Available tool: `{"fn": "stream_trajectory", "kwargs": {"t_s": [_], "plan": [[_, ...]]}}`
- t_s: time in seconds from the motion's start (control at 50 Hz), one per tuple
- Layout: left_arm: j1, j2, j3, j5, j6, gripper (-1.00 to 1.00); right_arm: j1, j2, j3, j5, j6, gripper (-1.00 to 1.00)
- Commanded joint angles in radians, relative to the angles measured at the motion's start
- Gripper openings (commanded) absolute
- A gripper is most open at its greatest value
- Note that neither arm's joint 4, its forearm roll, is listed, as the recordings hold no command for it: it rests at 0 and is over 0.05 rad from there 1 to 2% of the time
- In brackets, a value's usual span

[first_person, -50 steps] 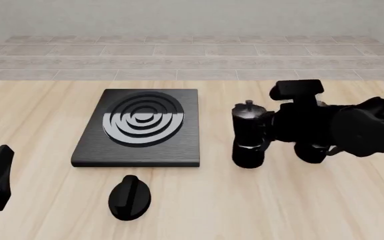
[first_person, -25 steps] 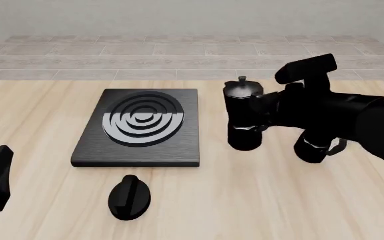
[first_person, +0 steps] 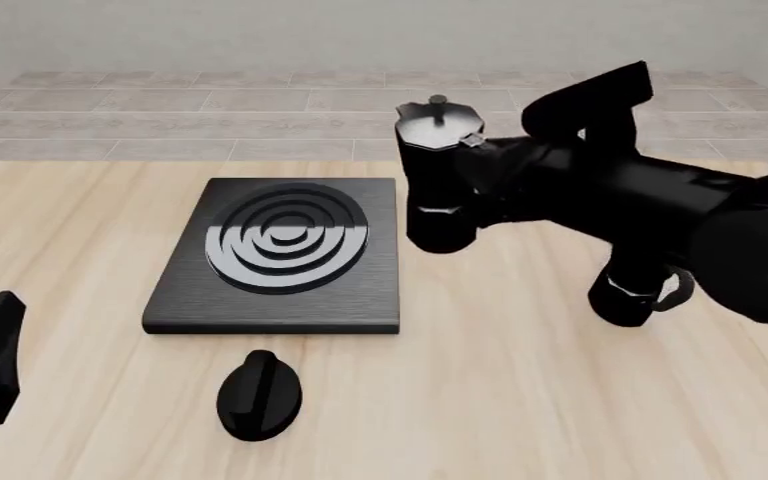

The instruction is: Put both moka pots on the stove.

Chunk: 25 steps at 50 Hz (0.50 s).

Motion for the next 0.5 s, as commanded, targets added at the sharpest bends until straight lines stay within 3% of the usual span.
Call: {"fn": "stream_trajectory", "kwargs": {"t_s": [0.02, 0.5], "plan": [[0.000, -0.006, 0.000, 0.004, -0.002, 1.00, 0.045, 0.078, -0.120, -0.076, -0.009, -1.00], [0.000, -0.019, 0.001, 0.014, 0.004, 1.00, 0.119, 0.383, -0.486, -0.099, -0.006, -1.00]]}}
